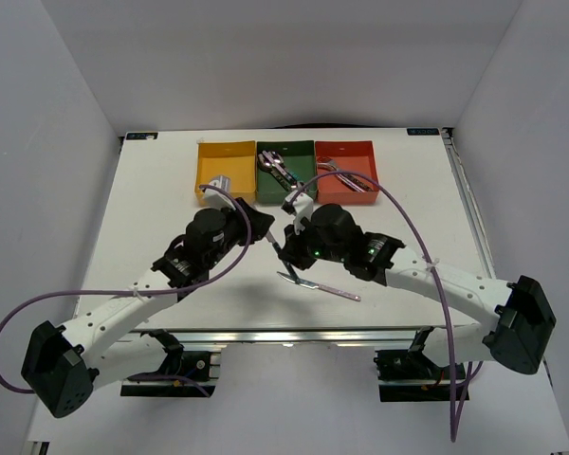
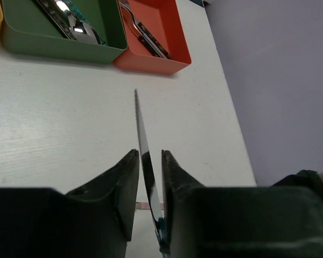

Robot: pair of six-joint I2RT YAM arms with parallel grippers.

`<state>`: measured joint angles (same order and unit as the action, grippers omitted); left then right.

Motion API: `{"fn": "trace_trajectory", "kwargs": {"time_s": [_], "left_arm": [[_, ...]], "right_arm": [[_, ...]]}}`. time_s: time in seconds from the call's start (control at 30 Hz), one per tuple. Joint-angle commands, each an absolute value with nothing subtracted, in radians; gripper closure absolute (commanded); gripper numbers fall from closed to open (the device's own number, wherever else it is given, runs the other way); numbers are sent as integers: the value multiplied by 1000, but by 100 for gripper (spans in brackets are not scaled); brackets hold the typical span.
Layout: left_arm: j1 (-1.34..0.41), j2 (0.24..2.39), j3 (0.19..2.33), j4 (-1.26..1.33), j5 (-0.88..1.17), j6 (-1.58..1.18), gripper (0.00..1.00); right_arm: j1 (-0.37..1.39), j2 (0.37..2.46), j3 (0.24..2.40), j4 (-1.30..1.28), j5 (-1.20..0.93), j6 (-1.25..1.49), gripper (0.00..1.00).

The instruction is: Sort the eating utensils into containers

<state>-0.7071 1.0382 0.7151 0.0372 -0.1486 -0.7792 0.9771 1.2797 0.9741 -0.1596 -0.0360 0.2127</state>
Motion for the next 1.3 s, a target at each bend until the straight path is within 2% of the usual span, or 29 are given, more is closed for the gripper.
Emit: {"fn": "trace_trajectory", "kwargs": {"time_s": [0.0,0.03,0.07,0.1,0.17,0.2,0.23,0.4,0.43,0.6,0.9,1.1,1.17,1.2,1.27], "left_arm": [[-706,1042,744,28,-170,-762,69],[-706,1045,744,23,-172,-761,87],[-706,1046,749,6,-179,-756,96],[-704,1049,764,-8,-186,-750,100],[-700,1072,791,-84,-224,-726,100],[-684,1078,816,-100,-233,-716,100],[-669,1089,825,-115,-236,-701,100],[-389,1184,960,-216,-105,-655,100],[-355,1216,1041,-227,-86,-641,100],[-188,1478,1279,-219,36,-638,100],[-106,1902,1739,-207,21,-624,100],[-101,2100,1879,-203,63,-643,100],[-101,2129,1881,-192,63,-661,93],[-101,2129,1869,-175,81,-672,78],[-101,2115,1816,-119,98,-695,70]], "right_arm": [[999,1304,1043,-104,-38,239,100],[999,1308,1045,-101,-37,241,100],[999,1313,1045,-97,-28,242,100],[997,1319,1045,-92,-26,245,100],[997,1319,1039,-72,-6,255,97],[994,1312,1034,-69,24,262,84],[993,1304,1029,-64,72,276,13],[910,1180,935,-84,172,330,11],[893,1155,916,-84,172,336,11],[841,1033,838,-119,179,331,11],[834,882,726,-164,202,325,11],[833,864,696,-179,221,302,11],[833,882,698,-199,216,266,11],[833,911,710,-221,216,250,11],[831,945,724,-251,218,218,11]]}}
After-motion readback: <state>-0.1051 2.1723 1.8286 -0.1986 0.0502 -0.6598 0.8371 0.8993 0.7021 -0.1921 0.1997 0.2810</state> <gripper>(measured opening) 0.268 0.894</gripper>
